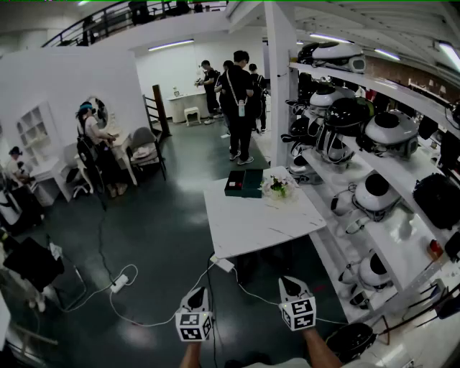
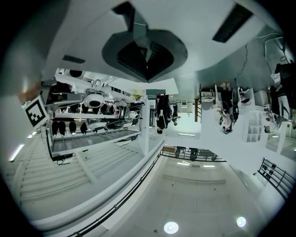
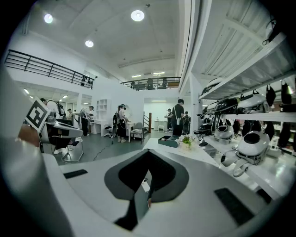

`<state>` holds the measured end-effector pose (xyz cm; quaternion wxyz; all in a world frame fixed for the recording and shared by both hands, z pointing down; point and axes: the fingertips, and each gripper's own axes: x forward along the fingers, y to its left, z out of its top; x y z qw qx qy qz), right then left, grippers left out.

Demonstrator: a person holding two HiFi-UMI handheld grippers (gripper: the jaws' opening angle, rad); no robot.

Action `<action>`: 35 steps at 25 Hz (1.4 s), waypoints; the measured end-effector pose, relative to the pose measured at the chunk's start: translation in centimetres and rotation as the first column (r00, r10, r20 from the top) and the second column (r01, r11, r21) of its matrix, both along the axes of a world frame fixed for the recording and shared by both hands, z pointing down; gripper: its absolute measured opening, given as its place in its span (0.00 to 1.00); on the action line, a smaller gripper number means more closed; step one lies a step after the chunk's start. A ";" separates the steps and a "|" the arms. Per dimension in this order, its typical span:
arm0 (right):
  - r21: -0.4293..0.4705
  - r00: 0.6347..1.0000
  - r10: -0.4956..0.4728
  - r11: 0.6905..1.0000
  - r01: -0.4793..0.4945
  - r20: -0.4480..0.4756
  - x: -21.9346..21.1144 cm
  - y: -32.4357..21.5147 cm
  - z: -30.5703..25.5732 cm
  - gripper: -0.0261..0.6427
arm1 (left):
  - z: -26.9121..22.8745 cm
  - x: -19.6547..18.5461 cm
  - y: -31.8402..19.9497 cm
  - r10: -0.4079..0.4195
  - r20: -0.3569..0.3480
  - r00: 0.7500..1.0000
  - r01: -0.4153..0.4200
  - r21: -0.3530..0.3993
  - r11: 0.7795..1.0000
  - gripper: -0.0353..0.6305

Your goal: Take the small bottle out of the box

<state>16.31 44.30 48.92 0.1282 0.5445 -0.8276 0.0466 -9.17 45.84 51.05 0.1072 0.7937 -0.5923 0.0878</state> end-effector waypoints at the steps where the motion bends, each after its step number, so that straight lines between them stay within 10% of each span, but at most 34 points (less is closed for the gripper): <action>1: 0.004 1.000 -0.001 1.000 0.001 0.000 0.2 -0.1 0.0 0.07 | 0.1 0.2 -0.1 0.000 -0.002 1.000 0.000 0.000 1.000 0.08; 35: -0.059 0.999 -0.051 0.997 0.051 -0.003 4.7 -6.0 3.8 0.07 | 3.0 5.6 -5.8 -0.015 0.006 1.000 0.015 -0.055 0.998 0.08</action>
